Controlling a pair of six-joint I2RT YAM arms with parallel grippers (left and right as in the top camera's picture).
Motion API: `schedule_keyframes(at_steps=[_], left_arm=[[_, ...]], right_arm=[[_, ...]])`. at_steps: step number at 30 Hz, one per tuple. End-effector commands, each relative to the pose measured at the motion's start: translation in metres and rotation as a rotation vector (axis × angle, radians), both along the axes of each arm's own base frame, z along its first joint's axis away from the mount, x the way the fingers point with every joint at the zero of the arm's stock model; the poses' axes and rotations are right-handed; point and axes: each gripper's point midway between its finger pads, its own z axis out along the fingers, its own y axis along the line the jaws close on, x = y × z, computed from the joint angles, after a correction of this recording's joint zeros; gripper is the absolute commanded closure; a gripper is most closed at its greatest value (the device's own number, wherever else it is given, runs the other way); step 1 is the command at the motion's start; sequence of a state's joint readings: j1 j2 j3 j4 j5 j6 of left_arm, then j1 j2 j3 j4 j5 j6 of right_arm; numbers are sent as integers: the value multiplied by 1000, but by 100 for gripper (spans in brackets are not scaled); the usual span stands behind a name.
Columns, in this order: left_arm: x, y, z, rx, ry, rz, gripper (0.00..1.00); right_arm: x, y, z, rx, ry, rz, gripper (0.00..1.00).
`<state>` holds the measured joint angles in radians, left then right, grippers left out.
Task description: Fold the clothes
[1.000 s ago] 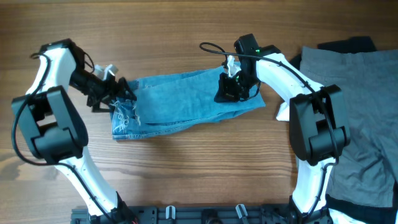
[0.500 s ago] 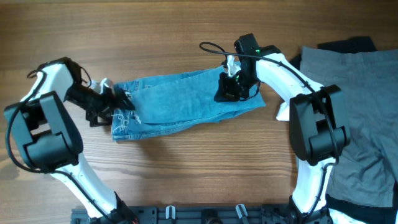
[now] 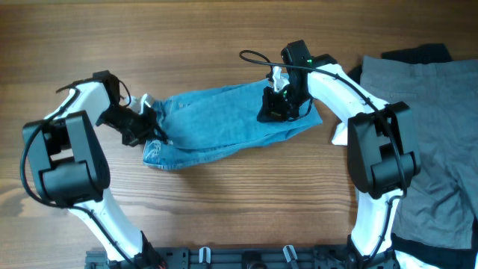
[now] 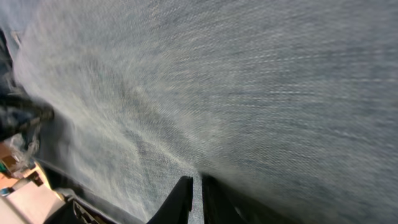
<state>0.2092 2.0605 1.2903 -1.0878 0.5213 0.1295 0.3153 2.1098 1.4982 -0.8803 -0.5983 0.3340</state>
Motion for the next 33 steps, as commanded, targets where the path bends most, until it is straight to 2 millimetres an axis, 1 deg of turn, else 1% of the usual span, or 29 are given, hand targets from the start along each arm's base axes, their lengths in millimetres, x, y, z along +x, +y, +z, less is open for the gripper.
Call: schedule_keyframes(at_steps=[1,2,4,5,6,8,9,10,11,13,16,18,20,22,23,24,26,27,28,29,30,31,32,33], left_arm=[[-8,41,29,90,110,17,96],[-4,48,47,91,104,35,96],[7,60,96,104,55,66,96],[16,64,125,122,0,70,96],[25,63,152,145,-77,62,96],[38,53,184,177,-202,30,96],[43,44,195,193,-256,2,96],[45,36,200,206,-288,-26,96],[46,23,201,223,-301,-72,96],[46,3,194,245,-282,-139,96],[51,-18,176,294,-243,-163,96],[62,-43,162,284,-234,-154,96],[61,-62,155,274,-221,-186,93],[62,-89,147,271,-213,-197,92],[65,-104,143,269,-223,-203,89],[68,-127,134,265,-230,-211,88],[63,-151,121,263,-222,-245,87],[59,-162,113,262,-219,-275,85],[55,-171,105,266,-210,-286,77],[52,-183,93,267,-198,-291,77],[50,-189,85,269,-190,-294,76],[47,-199,73,269,-187,-307,68],[47,-205,65,267,-191,-310,20],[51,-213,59,260,-210,-307,0]], right_arm=[[0,-2,12,10,-36,30,90],[3,-3,23,8,-74,34,89],[11,-11,48,-33,-169,25,89],[13,-14,60,-45,-209,20,89],[15,-15,73,-45,-247,16,88],[17,-15,85,-36,-284,10,86],[18,-14,87,-33,-292,7,86],[18,-14,87,-33,-294,7,85],[18,-14,87,-33,-292,7,85],[18,-14,86,-33,-291,7,85],[17,-15,86,-35,-287,8,85],[18,-15,86,-39,-292,7,85],[20,-18,84,-55,-298,3,84],[20,-18,84,-56,-297,3,84],[20,-18,84,-57,-296,2,84],[22,-23,80,-93,-269,-59,85],[24,-30,77,-132,-241,-133,85],[25,-33,76,-148,-233,-162,85],[27,-36,74,-168,-227,-192,85],[28,-37,74,-173,-226,-206,84],[29,-37,74,-172,-231,-206,82],[29,-37,74,-172,-232,-206,81],[29,-36,74,-172,-231,-206,81],[29,-36,74,-172,-230,-206,80]])
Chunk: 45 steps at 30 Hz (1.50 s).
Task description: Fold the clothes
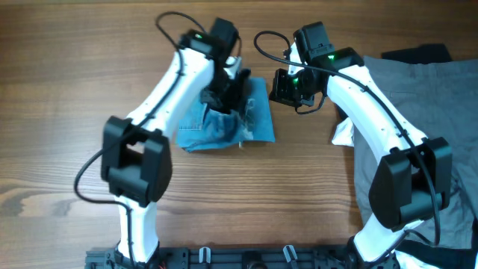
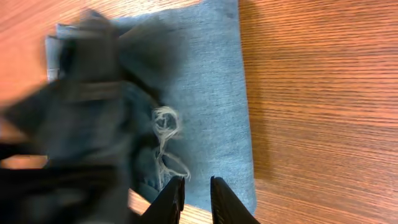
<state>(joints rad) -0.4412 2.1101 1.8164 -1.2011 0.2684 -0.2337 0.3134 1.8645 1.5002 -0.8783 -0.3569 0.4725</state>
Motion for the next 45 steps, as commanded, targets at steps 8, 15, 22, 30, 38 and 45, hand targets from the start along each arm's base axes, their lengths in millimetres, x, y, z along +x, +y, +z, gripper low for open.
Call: schedule_keyframes(at_steps=[8,15,22,30,38,45], left_arm=[[31,55,89,-44,-97,122,0],[40,149,156,-47,-221,274,1],[28,167,105,-14,-72,318,3],[3,119,1,-71,52,221,38],[-31,58,-57,-60,33,39,46],[-15,56,-57,-52,-28,66,75]], right_arm=[[-3,28,14,132,-128,298,68],[-49,115,42,341,-329,757,33],[-34,78,-29,-212,-174,442,75],[-6,-6,0,-124,-68,112,93],[-19,-73,-11,-336,57,-129,35],[-6,9,60,-10,-319,341,87]])
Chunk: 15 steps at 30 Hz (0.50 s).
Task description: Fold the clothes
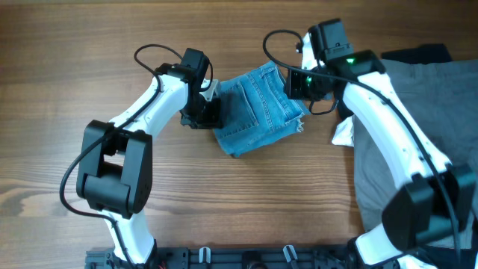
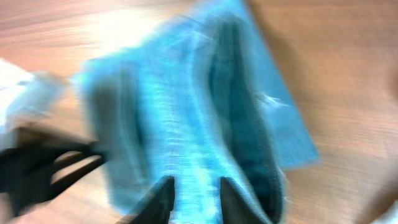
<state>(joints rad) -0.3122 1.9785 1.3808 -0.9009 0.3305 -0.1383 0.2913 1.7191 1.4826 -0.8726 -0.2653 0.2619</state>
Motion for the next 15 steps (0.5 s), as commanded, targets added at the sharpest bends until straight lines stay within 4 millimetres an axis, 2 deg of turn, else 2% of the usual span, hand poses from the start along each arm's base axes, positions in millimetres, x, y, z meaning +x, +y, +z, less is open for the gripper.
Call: schedule_keyframes(at_steps=[1,2,4,5,6,7,8,10,11,15], left_arm=[[10,2,-1,5,-29,47,71],[10,2,-1,4,-28,55,57],[9,2,-1,4,-20,57,43],[6,1,0,-6,-5,56,41],[2,-2,1,-25,11,54,47],[-6,-12,6,-92,53,48,61],[-11,-22,11,-157,83,43,84],[-15,-33,18,-232,111,36,87],[-15,-33,18,-232,109,36,87],[-18,-41,30,-305,141,37,87]], right_arm=[[-13,38,-5,57,-40,234,89],[-16,40,-26,51,1,234,89],[-19,36,-72,35,118,160,90],[-23,30,-101,38,218,89,91],[-28,28,-119,56,293,44,92],[-35,30,-138,110,397,6,92],[-41,38,-145,185,468,4,92],[-47,50,-152,276,539,5,89],[-42,47,-160,254,534,-24,88],[-40,45,-161,241,522,-25,85]])
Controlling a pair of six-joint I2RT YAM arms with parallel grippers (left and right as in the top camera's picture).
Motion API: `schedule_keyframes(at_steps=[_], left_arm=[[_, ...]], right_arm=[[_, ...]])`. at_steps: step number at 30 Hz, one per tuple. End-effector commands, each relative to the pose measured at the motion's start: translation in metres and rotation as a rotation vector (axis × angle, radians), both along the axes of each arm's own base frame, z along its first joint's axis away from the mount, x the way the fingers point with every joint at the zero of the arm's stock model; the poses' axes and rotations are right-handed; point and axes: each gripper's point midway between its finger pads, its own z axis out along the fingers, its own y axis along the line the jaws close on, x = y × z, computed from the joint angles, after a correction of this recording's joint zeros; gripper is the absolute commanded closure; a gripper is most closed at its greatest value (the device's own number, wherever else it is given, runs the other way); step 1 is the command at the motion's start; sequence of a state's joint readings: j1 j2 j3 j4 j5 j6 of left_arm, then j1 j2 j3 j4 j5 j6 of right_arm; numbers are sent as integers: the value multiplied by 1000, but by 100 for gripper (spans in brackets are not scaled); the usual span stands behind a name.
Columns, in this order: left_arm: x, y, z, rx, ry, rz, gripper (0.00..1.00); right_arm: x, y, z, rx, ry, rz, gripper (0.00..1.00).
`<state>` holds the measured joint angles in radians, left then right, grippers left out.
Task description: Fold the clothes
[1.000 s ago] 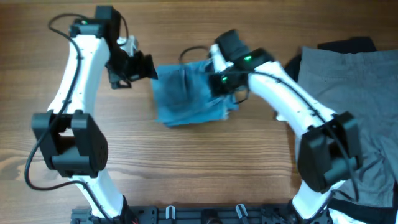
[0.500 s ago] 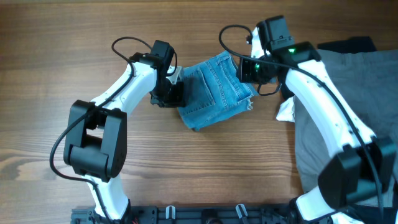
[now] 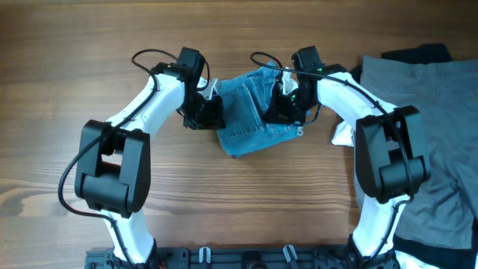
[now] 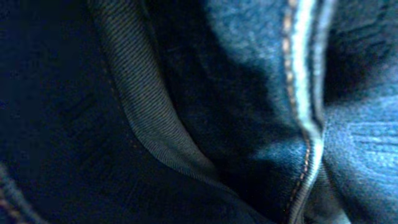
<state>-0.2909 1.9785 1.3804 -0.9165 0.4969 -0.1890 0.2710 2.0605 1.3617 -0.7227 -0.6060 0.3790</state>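
Observation:
A folded pair of blue denim shorts (image 3: 250, 119) lies as a compact packet at the table's middle. My left gripper (image 3: 205, 113) sits against the packet's left edge; its jaws are too dark to read. My right gripper (image 3: 281, 105) is down on the packet's right half. Denim (image 4: 249, 93) fills the right wrist view at very close range, showing a seam and a fold, and no fingers appear there.
Grey garments (image 3: 433, 127) cover the table's right side, with a black piece (image 3: 418, 54) at the far right corner. A small white item (image 3: 343, 134) lies by their left edge. Bare wooden table (image 3: 89, 60) lies to the left and front.
My right gripper has gone from the packet's upper right corner down onto its right half, so denim now fills its camera. The left gripper stays at the left edge.
First the denim lay stretched long between both grippers, one at each end. Then my left arm was across at the right end with the cloth doubled into a shorter bundle. Later it was a compact packet with a gripper on each side, and now the right one is on it.

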Motion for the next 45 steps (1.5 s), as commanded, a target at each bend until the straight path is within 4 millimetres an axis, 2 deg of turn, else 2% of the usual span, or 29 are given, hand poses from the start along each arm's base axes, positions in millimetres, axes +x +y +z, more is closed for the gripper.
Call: schedule_keyframes(at_steps=[1,3,5,7,9,10,12,15,17,18,19,20,22,23,24,26,27,28,30,32,34,35,36,37,38,40,41,43,45], left_arm=[[-11,-26,23,-166,59,-18,89],[-14,-26,25,-162,70,-20,93],[-23,-25,18,-90,85,-42,94],[-27,-25,0,47,88,17,96],[-28,-32,-16,90,85,84,96],[-27,-29,-30,143,85,140,96],[-24,-8,-55,249,114,279,95],[1,25,-76,286,134,460,95],[36,48,-77,193,96,574,96],[65,59,-67,113,30,601,96],[101,69,-44,7,-71,579,96],[119,75,-27,-36,-129,559,94],[153,93,18,-64,-244,524,88],[165,98,41,-64,-289,497,84],[172,98,72,-56,-327,449,76],[162,91,98,-41,-309,393,57],[143,85,103,-23,-244,361,42],[125,81,99,-7,-174,350,30],[85,71,85,33,-9,318,18],[62,61,74,56,76,288,18],[46,53,62,74,140,282,18],[46,51,59,76,147,301,17],[50,50,58,72,142,326,16],[53,49,58,67,141,346,15],[56,48,59,55,142,367,13],[56,45,60,47,160,397,12],[55,44,59,49,170,409,8],[50,39,50,59,207,448,2],[37,34,27,72,272,494,0]], right_arm=[[-14,7,-19,7,62,21,86],[-7,9,-2,17,-16,64,85],[5,3,33,-14,-142,64,82],[18,-12,83,-90,-308,17,77],[24,-26,124,-130,-409,-73,71],[24,-32,144,-138,-462,-100,67],[19,-38,181,-132,-558,-123,65],[15,-41,198,-128,-604,-134,63],[13,-41,196,-132,-591,-133,62],[11,-41,193,-135,-578,-130,62],[10,-41,190,-137,-567,-126,60],[11,-41,188,-140,-562,-124,58],[14,-39,183,-134,-558,-114,58],[15,-33,182,-117,-570,-76,58],[16,-24,180,-91,-586,-28,57],[19,-5,173,-54,-619,58,55],[22,3,166,-56,-627,88,53],[24,9,158,-56,-625,109,52],[31,19,142,-48,-616,127,47],[42,27,123,-50,-617,147,46],[51,36,87,-28,-557,140,55],[49,45,65,19,-494,145,67],[45,52,49,64,-443,158,73],[42,57,38,91,-401,160,77],[36,60,18,110,-324,146,82],[29,57,-8,98,-217,97,88],[26,54,-15,90,-175,69,89],[26,53,-15,89,-166,58,90],[27,53,-14,87,-154,41,89]])
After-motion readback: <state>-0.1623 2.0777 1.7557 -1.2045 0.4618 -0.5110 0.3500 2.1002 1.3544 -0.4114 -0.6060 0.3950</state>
